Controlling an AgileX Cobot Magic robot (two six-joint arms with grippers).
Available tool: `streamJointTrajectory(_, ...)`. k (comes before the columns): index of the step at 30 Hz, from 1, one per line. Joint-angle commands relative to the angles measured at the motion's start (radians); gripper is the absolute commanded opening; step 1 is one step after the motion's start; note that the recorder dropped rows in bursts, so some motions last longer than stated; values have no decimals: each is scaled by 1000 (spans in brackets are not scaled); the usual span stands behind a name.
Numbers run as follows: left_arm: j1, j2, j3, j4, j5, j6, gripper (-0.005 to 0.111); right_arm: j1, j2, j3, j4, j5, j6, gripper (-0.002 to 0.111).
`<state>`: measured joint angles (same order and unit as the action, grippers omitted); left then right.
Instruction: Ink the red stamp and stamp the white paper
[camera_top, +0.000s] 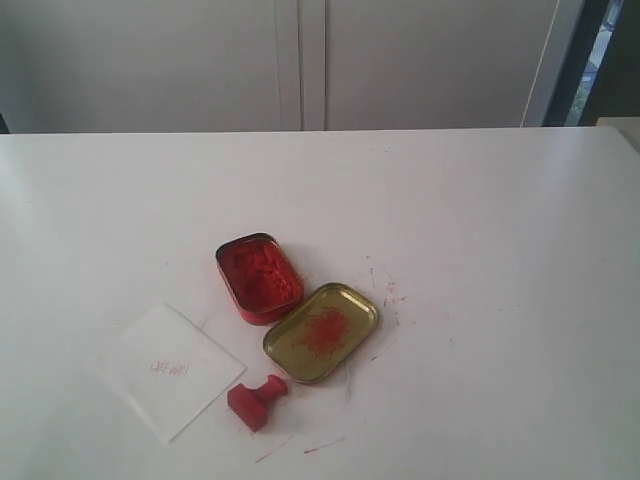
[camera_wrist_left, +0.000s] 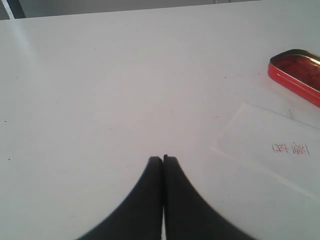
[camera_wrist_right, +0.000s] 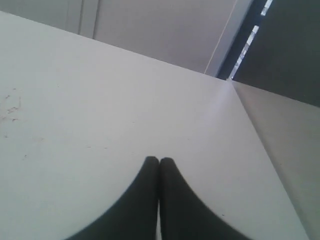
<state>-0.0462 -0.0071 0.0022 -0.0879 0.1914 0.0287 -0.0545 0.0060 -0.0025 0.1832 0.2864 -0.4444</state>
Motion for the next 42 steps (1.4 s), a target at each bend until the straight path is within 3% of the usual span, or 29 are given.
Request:
streamJointTrajectory(1,4,7,-2,-8,-4,-2,0,36,-6,3,-18,-21,3,0)
streamJointTrajectory(7,4,7,-2,-8,-4,-2,0,36,-6,3,-243,-21,3,0)
streamJointTrajectory(13,4,7,-2,-8,-4,-2,0,36,-6,3,-8,-21,3,0)
streamJointTrajectory(16,4,7,-2,-8,-4,-2,0,36,-6,3,3,-10,23,0)
streamJointTrajectory(21,4,7,-2,-8,-4,-2,0,36,-6,3,-105,37,539,0)
streamJointTrajectory(23,4,7,-2,-8,-4,-2,0,36,-6,3,-183,37,601,0)
streamJointTrajectory(37,4,7,-2,-8,-4,-2,0,36,-6,3,-183,32,600,0)
streamJointTrajectory(42,4,7,-2,-8,-4,-2,0,36,-6,3,-191,34,388,0)
